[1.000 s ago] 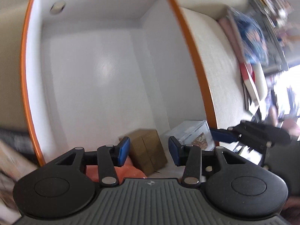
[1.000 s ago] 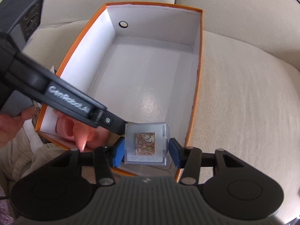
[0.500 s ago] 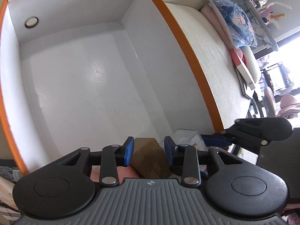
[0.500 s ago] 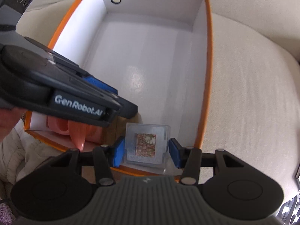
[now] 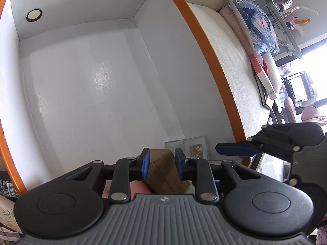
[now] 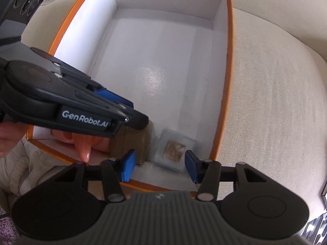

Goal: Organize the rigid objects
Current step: 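Lower both cubes into the box and open both tools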

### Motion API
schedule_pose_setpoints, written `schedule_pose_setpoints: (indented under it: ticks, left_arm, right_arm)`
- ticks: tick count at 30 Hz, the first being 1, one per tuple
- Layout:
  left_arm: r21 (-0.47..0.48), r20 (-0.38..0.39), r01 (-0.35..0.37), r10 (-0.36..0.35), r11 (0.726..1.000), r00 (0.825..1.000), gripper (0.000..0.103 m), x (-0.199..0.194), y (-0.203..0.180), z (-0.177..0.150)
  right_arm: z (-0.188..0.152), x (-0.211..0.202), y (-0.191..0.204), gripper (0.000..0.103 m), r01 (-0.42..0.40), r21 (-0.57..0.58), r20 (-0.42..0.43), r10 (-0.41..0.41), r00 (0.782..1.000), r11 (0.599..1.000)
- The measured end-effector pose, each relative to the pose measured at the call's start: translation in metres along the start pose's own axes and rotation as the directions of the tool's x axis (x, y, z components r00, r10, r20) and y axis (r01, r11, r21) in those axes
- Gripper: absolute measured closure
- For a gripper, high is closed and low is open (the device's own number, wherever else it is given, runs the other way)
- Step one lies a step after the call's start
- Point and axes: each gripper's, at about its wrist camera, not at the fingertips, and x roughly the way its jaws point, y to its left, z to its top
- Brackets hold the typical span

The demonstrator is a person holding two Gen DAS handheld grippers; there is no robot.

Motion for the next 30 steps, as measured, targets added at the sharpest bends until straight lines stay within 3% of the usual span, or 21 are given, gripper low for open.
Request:
schedule_pose_setpoints:
  ticks: [2,5,7,8,13,20,25,30]
  left_arm:
    - [-0.001,0.000,-0.001,0.001,1.000,1.000,0.076,0.000,0.000,0.000]
    - [-0.007,0.001,-0.002,0.002,1.000,1.000,0.080,0.000,0.001,0.000]
    - [-0.012,0.000,0.001,-0.001,1.000,1.000,0.081,0.000,0.003,0.001]
    - [-0.015,-0.001,0.003,-0.003,1.000,1.000,0.081,0.001,0.003,0.001]
    - [-0.026,-0.004,0.001,-0.001,1.000,1.000,0.082,0.002,0.005,0.002]
    - [-0.038,-0.001,0.015,-0.015,0.999,1.000,0.083,0.001,0.009,0.005]
    - [-0.036,-0.010,0.018,-0.018,0.999,1.000,0.085,0.003,0.010,0.004]
    - [-0.038,-0.012,0.026,-0.026,0.999,1.000,0.085,0.004,0.010,0.005]
  right_arm:
    - [0.000,-0.005,-0.001,0.052,-0.014,-0.011,0.023,0.015,1.000,1.000]
    - [0.002,-0.012,0.000,0.067,-0.028,-0.071,0.091,0.035,0.995,0.997]
    - [0.004,-0.009,0.003,0.085,-0.016,-0.138,0.112,0.032,0.993,0.990]
    - [0.006,-0.006,0.003,0.086,-0.012,-0.164,0.112,0.030,0.993,0.986]
    - [0.015,0.011,0.002,0.085,-0.021,-0.228,0.107,0.047,0.993,0.974]
    - [0.012,0.016,0.022,0.088,0.027,-0.400,0.105,0.017,0.994,0.916]
    - [0.008,0.029,0.030,0.090,0.011,-0.420,0.063,0.017,0.998,0.907]
    - [0.009,0.026,0.023,0.094,-0.065,-0.380,0.036,0.085,0.996,0.922]
